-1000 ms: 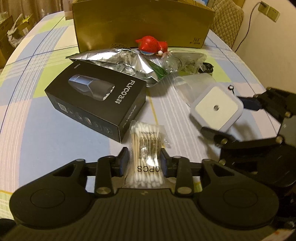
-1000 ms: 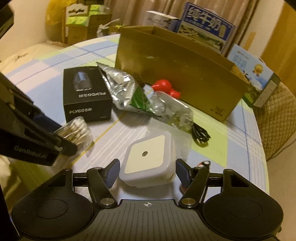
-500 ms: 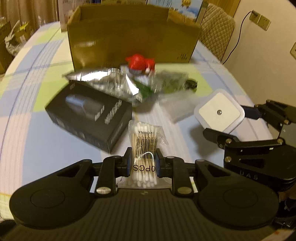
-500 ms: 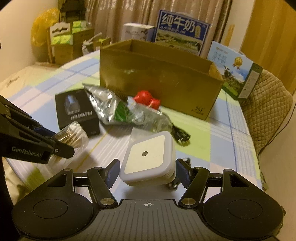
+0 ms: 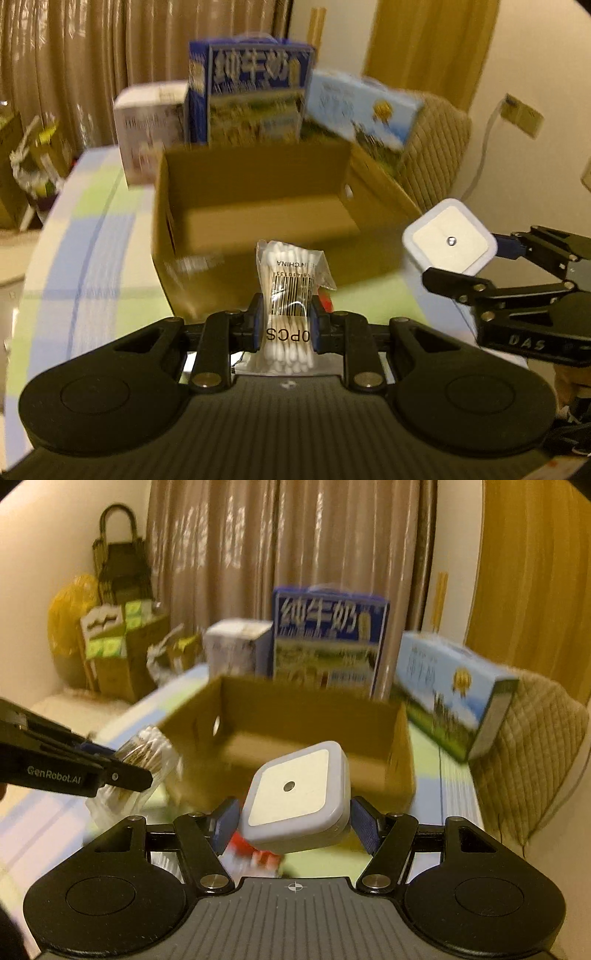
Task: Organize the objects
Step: 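Carry the swab bag and night light into the cardboard box and release both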
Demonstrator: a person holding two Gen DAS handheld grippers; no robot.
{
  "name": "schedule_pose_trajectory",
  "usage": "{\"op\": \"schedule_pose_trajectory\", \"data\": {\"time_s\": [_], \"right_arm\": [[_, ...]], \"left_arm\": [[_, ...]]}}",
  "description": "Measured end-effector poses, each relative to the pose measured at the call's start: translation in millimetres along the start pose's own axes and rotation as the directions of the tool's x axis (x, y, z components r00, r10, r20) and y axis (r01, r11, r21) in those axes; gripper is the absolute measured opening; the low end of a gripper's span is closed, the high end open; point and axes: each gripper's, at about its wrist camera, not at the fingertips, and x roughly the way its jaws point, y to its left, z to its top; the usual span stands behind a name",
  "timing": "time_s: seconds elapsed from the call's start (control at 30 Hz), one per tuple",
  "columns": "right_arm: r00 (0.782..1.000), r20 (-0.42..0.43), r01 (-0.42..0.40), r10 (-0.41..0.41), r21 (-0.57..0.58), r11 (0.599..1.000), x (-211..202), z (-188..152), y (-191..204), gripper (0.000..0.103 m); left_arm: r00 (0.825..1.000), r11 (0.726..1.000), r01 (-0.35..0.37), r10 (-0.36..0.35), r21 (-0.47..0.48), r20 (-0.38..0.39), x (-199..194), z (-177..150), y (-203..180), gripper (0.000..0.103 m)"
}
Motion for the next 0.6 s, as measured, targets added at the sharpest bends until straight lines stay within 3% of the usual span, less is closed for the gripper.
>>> {"op": "schedule_pose_trajectory", "data": {"time_s": [0.13,0.23,0.6], "right_arm": [[1.000,-0.010,-0.021,0.022,0.051,0.998,41,38,-20,0.063],[0.998,-0.047,-0.031,0.035,0.086,0.996,72,51,-33,0.063],[0.989,-0.134,-0.038,0.058,0.150,0.988,142,48,-47,0.063]], "left_arm": [[0.999,0.999,-0.038,0.038,-0.006,-0.002,34,45,19,0.019],[0.999,0.998,-0.048,0.048,-0.031,-0.018,57,60,32,0.019],[0.998,0.998,-0.043,0.041,-0.039,-0.051,110,75,43,0.020]]}}
